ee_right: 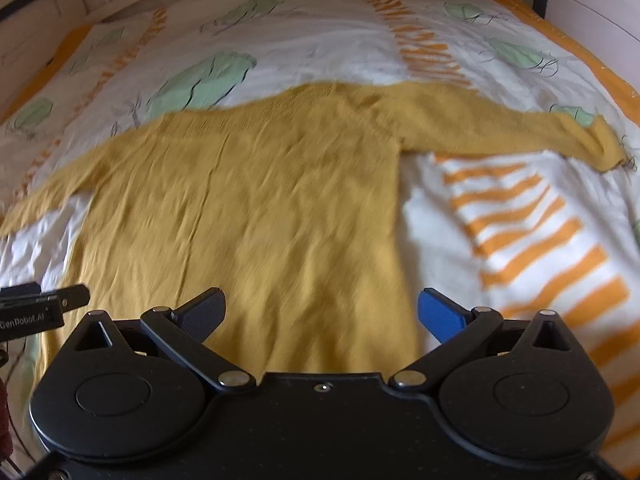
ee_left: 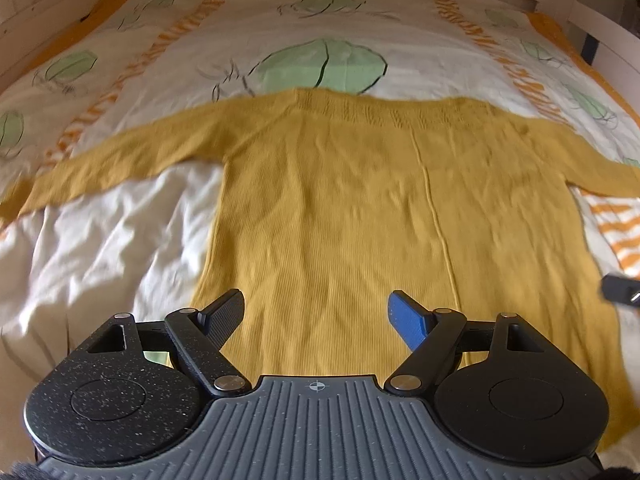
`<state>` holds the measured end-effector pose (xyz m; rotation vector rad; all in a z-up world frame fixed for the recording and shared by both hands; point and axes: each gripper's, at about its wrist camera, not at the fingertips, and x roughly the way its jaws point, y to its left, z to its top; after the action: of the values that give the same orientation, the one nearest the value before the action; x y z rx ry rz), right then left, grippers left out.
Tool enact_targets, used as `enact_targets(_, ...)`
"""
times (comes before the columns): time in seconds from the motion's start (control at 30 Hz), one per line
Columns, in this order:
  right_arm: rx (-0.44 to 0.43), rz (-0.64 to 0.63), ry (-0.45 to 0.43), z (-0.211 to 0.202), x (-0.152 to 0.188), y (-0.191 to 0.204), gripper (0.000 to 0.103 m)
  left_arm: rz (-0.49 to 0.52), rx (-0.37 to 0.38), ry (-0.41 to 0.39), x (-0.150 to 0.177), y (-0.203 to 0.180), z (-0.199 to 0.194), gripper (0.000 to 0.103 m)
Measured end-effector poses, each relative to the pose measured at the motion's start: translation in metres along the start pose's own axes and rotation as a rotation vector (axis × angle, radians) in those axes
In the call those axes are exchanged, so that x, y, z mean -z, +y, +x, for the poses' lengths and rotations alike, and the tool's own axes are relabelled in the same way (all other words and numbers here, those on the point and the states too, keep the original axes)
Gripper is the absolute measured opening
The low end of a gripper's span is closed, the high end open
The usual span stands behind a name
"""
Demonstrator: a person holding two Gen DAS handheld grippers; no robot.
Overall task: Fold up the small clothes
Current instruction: 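Move the right gripper to the sleeve cuff nearest it and grasp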
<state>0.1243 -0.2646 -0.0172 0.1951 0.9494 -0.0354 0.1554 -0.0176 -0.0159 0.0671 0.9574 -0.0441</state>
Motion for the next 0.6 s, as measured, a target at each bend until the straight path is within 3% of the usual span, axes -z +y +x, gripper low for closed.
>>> enact_targets(0.2, 0.067, 0.046, -0.076, 0.007, -0.053, -0.052, 0.102, 0.018, -0.002, -0.032, -0.03, -0.008, 0.02, 0.078)
enact_targets(0.37, 0.228, 0.059, -0.136, 0.014, -0.094, -0.108, 0.101, 0.041, -0.008, -0.049, -0.05, -0.018, 0.037, 0.078)
enact_targets(0.6, 0.356, 0.183, -0.138, 0.038, -0.129, -0.211, 0.081, 0.065, -0.01, -0.039, -0.068, -0.035, 0.068, 0.078)
